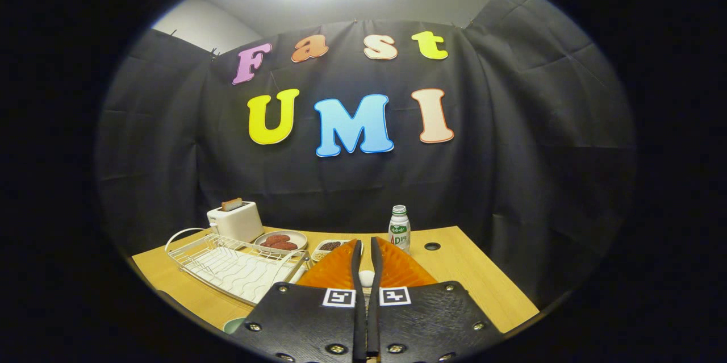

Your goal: Take the plate from the dish rack, then take the spoon from the basket and place it into the plate.

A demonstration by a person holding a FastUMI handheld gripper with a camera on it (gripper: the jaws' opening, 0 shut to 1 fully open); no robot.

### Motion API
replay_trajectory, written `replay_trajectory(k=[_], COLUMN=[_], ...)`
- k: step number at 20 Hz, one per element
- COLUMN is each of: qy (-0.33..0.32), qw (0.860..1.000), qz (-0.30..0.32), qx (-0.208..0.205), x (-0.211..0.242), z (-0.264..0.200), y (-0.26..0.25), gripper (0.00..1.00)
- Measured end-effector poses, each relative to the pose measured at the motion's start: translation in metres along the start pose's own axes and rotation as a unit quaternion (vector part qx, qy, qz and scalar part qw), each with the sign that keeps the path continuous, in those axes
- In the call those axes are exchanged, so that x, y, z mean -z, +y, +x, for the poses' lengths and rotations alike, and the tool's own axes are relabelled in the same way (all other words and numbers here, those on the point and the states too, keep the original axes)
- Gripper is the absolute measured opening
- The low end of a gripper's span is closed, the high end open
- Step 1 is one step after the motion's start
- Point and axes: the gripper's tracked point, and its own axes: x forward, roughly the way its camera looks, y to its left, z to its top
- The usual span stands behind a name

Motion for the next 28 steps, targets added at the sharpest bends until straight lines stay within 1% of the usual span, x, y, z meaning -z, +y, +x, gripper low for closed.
replay_trajectory(k=[5, 10, 16, 22, 28], qy=[0.027, 0.065, 0.077, 0.108, 0.137], qw=[1.0, 0.998, 0.996, 0.991, 0.98], qz=[-0.006, 0.017, -0.016, -0.021, -0.043], qx=[-0.008, -0.017, -0.033, -0.079, -0.135], x=[-0.011, 0.001, 0.002, 0.022, 0.043], z=[-0.032, -0.05, -0.057, -0.061, -0.062], y=[0.008, 0.023, 0.033, 0.073, 0.118], gripper=[0.01, 0.01, 0.01, 0.01, 0.01])
